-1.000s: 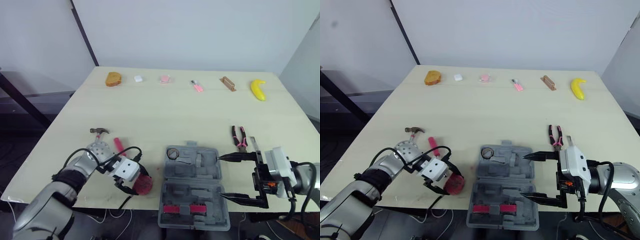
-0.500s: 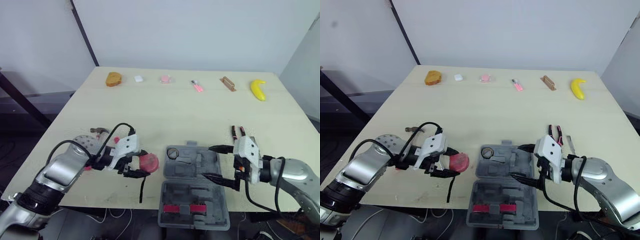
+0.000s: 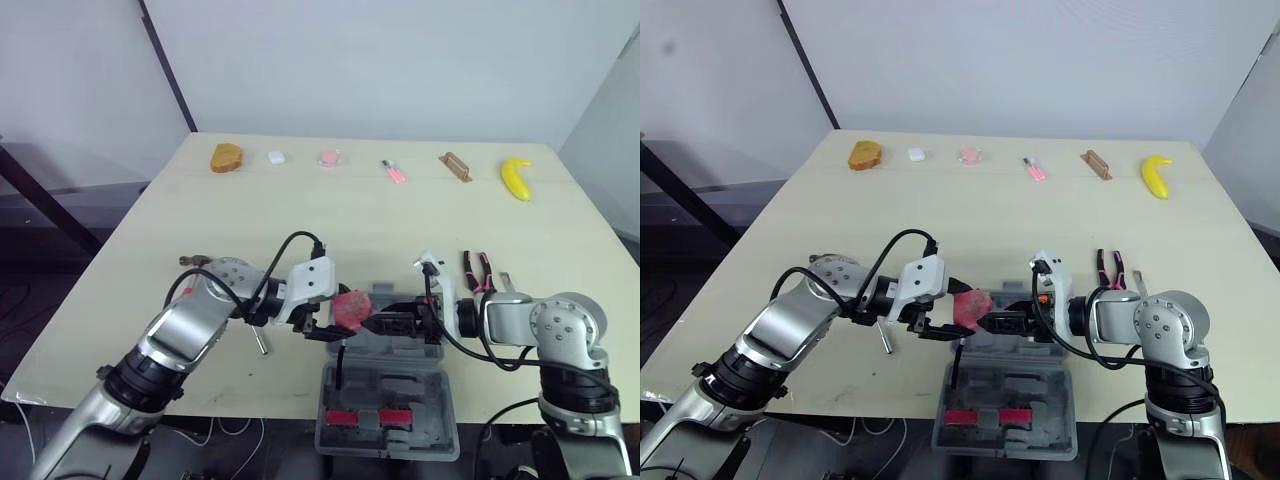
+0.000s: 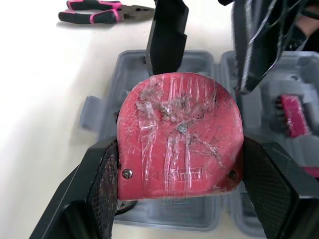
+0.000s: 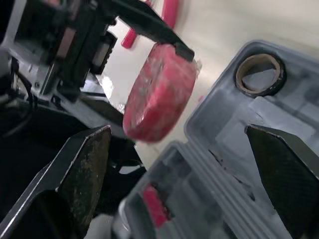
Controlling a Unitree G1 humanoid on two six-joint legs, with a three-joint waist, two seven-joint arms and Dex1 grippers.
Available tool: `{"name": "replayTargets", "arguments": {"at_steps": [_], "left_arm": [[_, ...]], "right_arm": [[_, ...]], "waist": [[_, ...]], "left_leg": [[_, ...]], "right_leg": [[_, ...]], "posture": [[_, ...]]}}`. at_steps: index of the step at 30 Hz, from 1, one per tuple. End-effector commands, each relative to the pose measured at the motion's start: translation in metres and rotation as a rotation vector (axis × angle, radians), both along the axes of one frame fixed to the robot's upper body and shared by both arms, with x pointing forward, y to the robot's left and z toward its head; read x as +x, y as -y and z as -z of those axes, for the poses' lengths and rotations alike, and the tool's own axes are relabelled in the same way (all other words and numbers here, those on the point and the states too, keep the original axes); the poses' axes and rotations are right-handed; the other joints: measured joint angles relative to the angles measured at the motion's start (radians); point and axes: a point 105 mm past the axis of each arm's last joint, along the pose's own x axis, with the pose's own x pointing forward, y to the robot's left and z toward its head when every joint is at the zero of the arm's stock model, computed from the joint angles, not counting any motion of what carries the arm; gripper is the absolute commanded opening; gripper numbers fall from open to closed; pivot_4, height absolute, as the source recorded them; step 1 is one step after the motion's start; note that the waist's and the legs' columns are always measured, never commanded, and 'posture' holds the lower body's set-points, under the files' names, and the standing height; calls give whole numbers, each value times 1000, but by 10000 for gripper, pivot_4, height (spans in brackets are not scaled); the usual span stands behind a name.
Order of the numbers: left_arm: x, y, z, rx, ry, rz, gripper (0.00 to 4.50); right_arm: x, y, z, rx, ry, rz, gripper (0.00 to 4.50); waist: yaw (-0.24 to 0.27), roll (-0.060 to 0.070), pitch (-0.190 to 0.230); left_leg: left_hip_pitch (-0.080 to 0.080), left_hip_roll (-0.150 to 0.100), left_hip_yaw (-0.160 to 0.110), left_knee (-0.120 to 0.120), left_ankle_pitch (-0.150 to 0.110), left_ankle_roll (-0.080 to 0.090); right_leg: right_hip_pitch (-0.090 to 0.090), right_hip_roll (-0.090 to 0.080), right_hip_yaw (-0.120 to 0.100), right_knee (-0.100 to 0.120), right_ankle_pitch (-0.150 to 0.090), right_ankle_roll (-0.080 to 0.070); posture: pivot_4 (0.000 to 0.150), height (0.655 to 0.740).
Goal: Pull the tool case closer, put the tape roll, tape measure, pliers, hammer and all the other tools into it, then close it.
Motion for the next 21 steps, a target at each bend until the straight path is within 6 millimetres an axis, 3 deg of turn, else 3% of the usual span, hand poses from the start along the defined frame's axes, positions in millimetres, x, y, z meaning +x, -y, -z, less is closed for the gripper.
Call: {"name": "replayTargets", "arguments": {"at_steps": [1, 2, 7, 12, 17, 18, 20, 21], "left_arm": [[-1, 9, -6, -9, 54, 47, 29939], [-1, 10, -7, -13, 57, 49, 29939], [-8, 17, -9, -22, 67, 78, 29939], [-7, 23, -13, -48, 79, 77, 29928], [-7, 28, -16, -95, 72, 78, 29921], [-8, 30, -18, -131, 53, 69, 37921], [-10, 31, -21, -187, 11, 59, 44658], [-9, 31, -25, -246, -14, 34, 45000]], "right_arm": [[1, -11, -14, 106, -17, -15, 45000], [1, -13, -14, 115, -24, -14, 45000], [6, -12, -17, 159, -60, 28, 29596], [1, -9, -15, 148, -86, 13, 7133], [-4, -5, -14, 143, -111, 8, 6149], [-4, -3, -14, 144, -114, 12, 6148], [-5, 1, -14, 144, -121, 22, 4867], [-6, 7, -14, 141, -126, 35, 4627]], "waist": [[-4, 0, 0], [-8, 0, 0], [-21, 0, 0], [-26, 0, 0], [-27, 0, 0], [-27, 0, 0], [-27, 0, 0], [-27, 1, 0]], "left_leg": [[0, 0, 0, 0, 0, 0], [0, 0, 0, 0, 0, 0], [0, 0, -1, 0, 0, 0], [0, 0, -1, 0, 0, 0], [0, 0, 0, -1, 0, 0], [0, 0, 0, -1, 0, 0], [0, 1, -1, -1, 0, 0], [0, 1, 0, -1, 0, 0]], "right_leg": [[0, 0, 0, 0, 0, 0], [0, 0, 0, 0, 0, 0], [0, 0, 0, 0, 0, 0], [0, 0, 0, 0, 0, 0], [0, 0, 0, 0, 0, 0], [0, 0, 0, 0, 0, 0], [0, 0, 0, 0, 0, 0], [0, 0, 0, 0, 0, 0]], "posture": [[1500, 7400], [1500, 7400], [1500, 7400], [1500, 7400], [1500, 7400], [1500, 7400], [1500, 7400], [1500, 7400]]}}
